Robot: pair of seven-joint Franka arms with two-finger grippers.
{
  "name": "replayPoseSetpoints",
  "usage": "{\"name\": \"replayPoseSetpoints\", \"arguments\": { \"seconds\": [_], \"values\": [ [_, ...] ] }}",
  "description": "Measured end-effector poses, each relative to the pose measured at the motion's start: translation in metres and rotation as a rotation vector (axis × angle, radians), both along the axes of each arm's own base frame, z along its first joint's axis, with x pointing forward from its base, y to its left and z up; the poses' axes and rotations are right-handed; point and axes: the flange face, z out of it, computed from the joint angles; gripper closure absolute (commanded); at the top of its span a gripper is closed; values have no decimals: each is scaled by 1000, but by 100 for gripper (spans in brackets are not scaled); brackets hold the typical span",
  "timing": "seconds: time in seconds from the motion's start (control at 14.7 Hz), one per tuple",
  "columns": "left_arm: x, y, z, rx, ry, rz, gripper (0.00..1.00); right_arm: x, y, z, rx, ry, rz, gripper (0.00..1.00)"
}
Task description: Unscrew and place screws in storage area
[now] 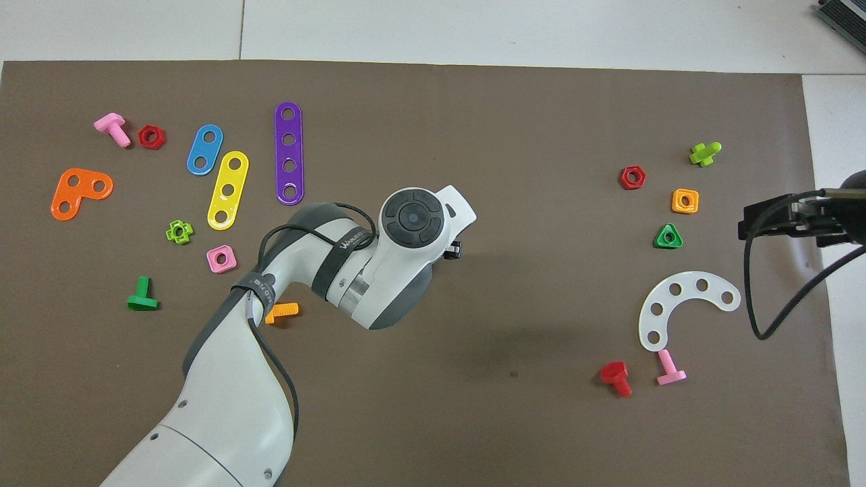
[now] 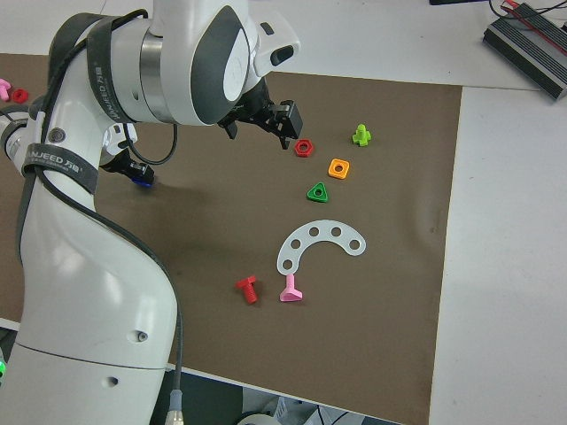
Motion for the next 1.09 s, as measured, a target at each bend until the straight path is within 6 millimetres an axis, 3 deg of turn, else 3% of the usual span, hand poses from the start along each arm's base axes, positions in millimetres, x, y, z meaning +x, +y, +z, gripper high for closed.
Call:
{"name": "replayPoseSetpoints", "arguments": {
  "seconds": [1.09],
  "values": [
    [1,3,5,6,3,4,76,0,0,0,0,0,0,0]
  ]
}}
